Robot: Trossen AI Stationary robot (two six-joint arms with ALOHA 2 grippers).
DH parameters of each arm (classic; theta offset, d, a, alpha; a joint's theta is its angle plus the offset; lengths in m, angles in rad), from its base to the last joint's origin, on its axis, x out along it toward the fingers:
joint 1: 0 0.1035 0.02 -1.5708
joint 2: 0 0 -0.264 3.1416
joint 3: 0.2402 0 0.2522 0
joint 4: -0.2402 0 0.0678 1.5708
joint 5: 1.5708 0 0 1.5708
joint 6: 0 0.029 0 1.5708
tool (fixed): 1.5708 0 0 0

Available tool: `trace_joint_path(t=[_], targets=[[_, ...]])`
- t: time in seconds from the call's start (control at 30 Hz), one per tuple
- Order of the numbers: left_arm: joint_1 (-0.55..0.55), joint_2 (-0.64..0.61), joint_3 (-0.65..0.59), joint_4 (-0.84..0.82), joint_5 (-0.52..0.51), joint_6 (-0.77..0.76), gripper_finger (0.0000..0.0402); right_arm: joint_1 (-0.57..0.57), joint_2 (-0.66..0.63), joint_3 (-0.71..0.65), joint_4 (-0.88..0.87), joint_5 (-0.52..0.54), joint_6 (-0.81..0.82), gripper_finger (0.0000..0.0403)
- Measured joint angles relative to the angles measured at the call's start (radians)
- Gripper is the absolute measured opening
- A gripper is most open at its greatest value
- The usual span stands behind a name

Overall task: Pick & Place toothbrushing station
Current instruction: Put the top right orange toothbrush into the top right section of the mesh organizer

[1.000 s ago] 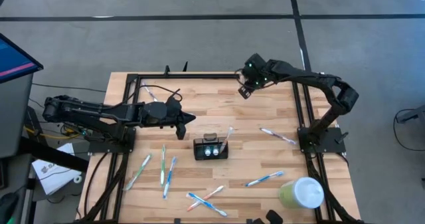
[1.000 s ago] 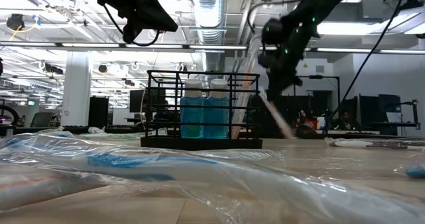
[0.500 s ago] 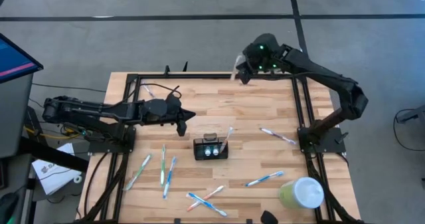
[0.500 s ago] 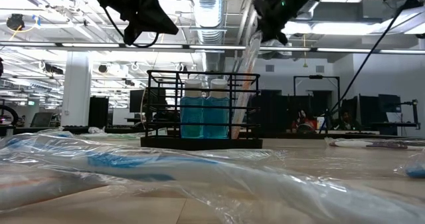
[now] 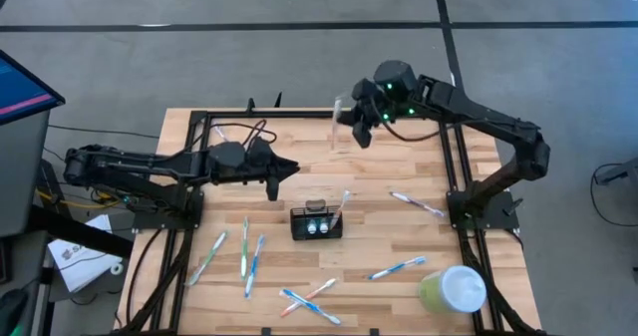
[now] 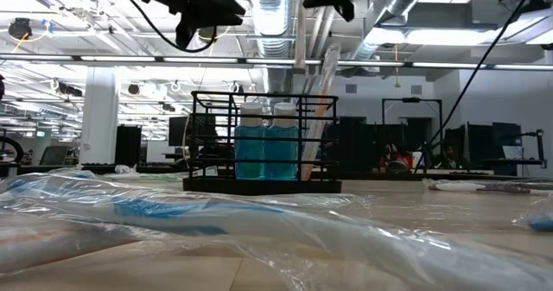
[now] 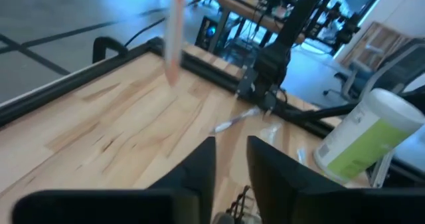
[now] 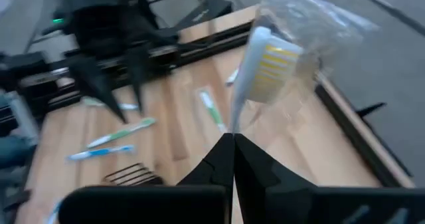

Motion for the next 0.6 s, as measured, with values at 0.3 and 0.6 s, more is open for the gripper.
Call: trace_joint_path(t=[0.3, 0.6], targets=[[0.000, 0.000, 0.000, 0.029, 0.005, -0.001, 0.0155, 0.113, 0.000, 0.003, -0.007, -0.014, 0.028, 0.0000], [-0.001, 0.000, 0.000, 0.029, 0.004, -0.013, 0.0160, 0.326, 0.000, 0.003, 0.002, 0.144, 0.075, 0.0000]])
